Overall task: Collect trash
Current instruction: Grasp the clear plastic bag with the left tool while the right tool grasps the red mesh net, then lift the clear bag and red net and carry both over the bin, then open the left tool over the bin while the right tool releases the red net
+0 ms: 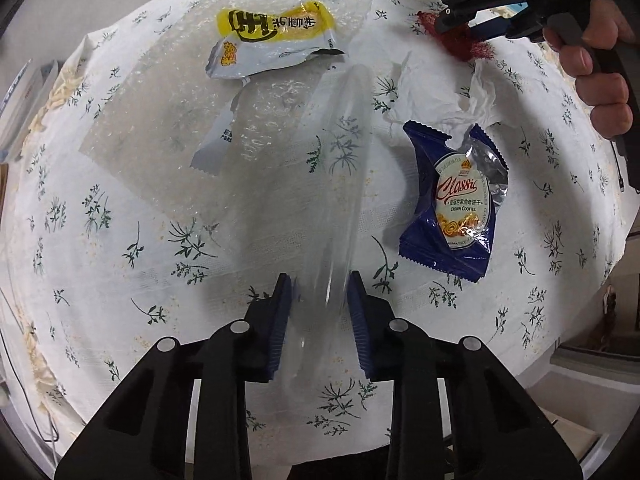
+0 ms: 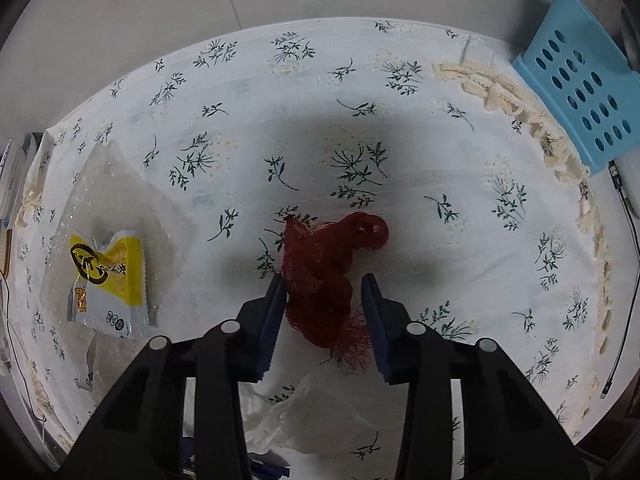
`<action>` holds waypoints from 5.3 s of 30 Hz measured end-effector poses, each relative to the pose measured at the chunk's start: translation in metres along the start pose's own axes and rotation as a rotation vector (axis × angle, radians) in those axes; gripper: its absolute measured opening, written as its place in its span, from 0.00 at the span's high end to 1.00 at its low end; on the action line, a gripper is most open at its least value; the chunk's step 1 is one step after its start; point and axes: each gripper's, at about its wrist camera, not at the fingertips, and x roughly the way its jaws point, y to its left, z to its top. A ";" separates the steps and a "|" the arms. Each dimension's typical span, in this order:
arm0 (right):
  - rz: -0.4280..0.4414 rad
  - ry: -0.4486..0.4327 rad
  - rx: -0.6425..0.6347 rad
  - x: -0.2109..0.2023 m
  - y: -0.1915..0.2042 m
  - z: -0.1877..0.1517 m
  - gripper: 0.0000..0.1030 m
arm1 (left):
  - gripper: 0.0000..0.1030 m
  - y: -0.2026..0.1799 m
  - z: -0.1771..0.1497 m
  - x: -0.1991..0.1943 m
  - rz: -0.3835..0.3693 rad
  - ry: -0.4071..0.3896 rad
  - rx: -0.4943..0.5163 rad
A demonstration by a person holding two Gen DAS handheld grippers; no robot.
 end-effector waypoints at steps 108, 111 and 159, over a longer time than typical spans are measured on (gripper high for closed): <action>0.119 -0.225 -0.162 -0.175 0.018 -0.387 0.79 | 0.77 -0.017 -0.252 -0.143 -0.113 -0.251 -0.213; 0.124 -0.202 -0.172 -0.164 0.017 -0.395 0.79 | 0.77 -0.022 -0.258 -0.131 -0.113 -0.221 -0.221; 0.117 0.004 -0.122 -0.041 -0.017 -0.438 0.79 | 0.49 -0.069 -0.263 0.029 -0.016 -0.060 -0.146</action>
